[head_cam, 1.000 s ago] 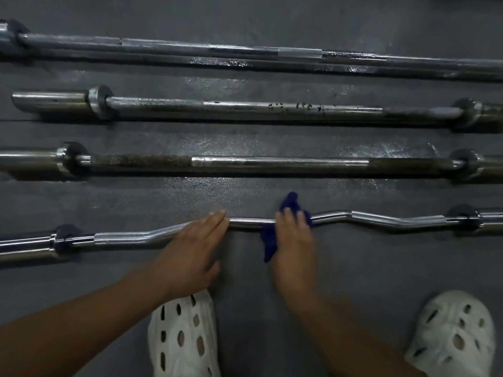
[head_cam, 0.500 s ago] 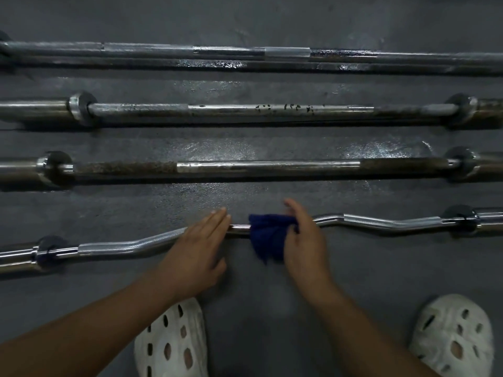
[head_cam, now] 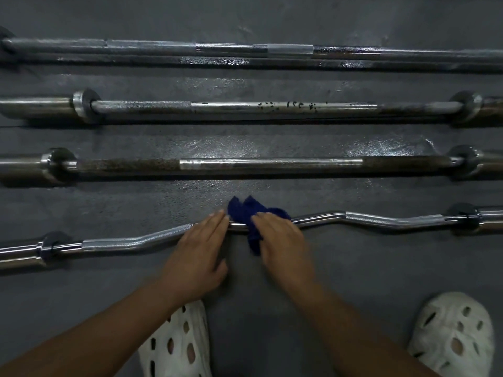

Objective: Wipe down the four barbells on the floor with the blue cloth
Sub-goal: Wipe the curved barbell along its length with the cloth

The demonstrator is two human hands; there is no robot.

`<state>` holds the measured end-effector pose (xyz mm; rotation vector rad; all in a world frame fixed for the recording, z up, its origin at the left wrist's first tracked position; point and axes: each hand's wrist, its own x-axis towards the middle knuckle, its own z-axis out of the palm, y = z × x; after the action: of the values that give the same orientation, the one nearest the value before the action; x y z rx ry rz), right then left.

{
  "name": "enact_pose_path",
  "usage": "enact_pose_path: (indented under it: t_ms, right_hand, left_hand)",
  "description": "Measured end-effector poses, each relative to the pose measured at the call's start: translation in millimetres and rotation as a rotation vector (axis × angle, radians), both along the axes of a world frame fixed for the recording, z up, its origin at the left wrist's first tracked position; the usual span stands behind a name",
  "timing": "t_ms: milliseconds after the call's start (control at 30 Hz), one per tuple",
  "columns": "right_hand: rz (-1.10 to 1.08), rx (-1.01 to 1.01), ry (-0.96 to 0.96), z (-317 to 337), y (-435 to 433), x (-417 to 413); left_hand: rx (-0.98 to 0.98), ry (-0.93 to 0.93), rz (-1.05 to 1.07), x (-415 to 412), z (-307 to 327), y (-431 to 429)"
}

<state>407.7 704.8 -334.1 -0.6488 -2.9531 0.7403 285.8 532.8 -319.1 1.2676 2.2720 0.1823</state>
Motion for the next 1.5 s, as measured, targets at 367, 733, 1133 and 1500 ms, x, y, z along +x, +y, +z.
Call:
enact_pose_path:
  t_ms: [367,733,1133,1500]
  right_hand:
    - [-0.108,-0.023,-0.062,-5.5,23.5,23.9]
    - [-0.319,0.0,-0.115,-11.6,55.9,53.6]
    - [-0.412,0.023,-0.121,-12.2,34.0,44.1]
    - [-0.183,-0.017,-0.056,-1.9,21.2,32.7]
  left_hand:
    - [-0.012,0.064,-0.104,4.9,-2.1,2.5]
    - [-0.058,0.112,-0.141,7.9,-2.7,14.5]
    - [-0.044,0.105,-0.161,8.7,-5.4,20.3]
    - [-0.053,0.106,-0.159,9.9,-6.8,19.3]
